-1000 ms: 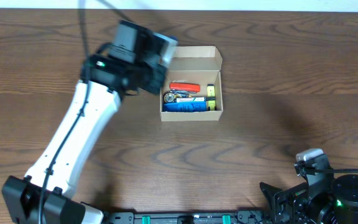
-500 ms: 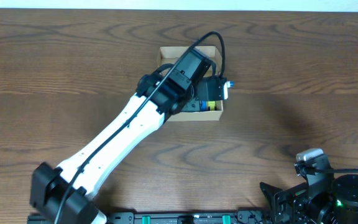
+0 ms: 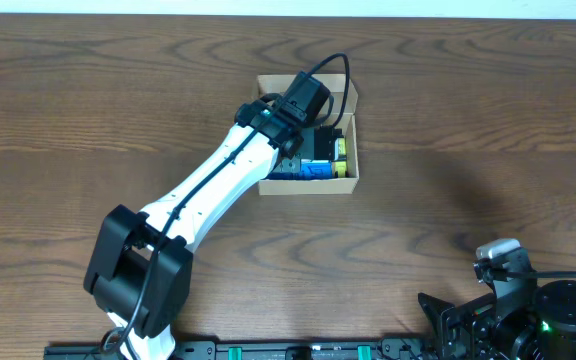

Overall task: Pack container
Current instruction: 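Carry the blue-capped marker with the left gripper into the box, then release the marker and raise the left gripper out of the box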

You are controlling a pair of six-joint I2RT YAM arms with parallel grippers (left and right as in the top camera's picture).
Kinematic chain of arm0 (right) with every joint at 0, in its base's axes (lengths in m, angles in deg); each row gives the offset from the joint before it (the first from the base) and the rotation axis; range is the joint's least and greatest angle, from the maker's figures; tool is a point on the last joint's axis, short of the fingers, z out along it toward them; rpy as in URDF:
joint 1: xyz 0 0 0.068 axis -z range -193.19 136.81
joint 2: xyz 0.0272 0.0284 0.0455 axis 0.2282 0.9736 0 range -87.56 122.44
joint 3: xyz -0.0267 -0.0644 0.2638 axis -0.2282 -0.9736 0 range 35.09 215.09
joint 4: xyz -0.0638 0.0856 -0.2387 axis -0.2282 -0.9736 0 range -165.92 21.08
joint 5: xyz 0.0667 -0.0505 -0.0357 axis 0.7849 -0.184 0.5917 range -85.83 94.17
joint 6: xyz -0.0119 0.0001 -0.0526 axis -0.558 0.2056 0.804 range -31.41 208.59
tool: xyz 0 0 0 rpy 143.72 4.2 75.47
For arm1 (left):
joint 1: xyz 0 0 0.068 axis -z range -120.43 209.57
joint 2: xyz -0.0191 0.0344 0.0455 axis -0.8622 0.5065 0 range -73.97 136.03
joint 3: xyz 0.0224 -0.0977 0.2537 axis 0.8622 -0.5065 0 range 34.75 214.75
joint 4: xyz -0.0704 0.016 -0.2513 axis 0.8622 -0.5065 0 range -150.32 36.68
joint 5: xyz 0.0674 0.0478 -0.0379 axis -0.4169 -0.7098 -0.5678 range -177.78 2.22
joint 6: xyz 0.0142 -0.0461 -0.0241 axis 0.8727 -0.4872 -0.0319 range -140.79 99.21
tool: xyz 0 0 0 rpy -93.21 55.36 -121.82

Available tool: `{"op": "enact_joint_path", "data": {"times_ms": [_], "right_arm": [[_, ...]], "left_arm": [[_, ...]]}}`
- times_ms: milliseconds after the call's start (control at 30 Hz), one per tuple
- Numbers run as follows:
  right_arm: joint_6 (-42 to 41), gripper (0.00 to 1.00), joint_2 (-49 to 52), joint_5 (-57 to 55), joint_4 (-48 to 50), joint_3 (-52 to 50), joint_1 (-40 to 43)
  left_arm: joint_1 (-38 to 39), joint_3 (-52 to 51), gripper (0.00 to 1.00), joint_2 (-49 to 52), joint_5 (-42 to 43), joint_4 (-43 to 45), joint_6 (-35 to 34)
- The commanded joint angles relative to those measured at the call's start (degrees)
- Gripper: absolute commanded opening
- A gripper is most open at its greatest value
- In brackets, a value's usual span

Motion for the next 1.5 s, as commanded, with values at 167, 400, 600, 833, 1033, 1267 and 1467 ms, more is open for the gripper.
{"op": "enact_joint_path", "data": {"times_ms": [167,400,600,833,1033,1267,1467], "right_arm": [[0.5,0.99,-0.1,0.4,-0.1,0.1,0.2],[0.5,0.99,-0.1,0.4,-0.1,0.1,0.2],[0.5,0.99,-0.1,0.4,-0.1,0.1,0.2],[0.5,0.99,-0.1,0.4,-0.1,0.1,0.2],[0.5,0.99,-0.1,0.4,0.0,0.1,0.2],[-0.3,0.99,-0.1,1.0,1.7,0.1,0.2],[-8.6,0.99,-0.1,1.7,4.5,0.1,0.2]], "left_arm": [[-0.1,0.6,0.6,0.2,-0.2,-0.5,-3.9],[0.1,0.6,0.6,-2.5,-0.2,-3.7,-15.0],[-0.1,0.7,0.54,-9.3,0.4,-7.3,-26.4],[-2.9,0.7,0.22,-18.4,3.6,-7.7,-37.3],[-12.9,0.7,0.06,-21.9,16.2,-7.0,-50.6],[-27.0,0.6,0.06,-19.8,32.0,-7.2,-62.9],[-32.4,0.6,0.06,-17.3,37.8,-9.2,-64.1]]}}
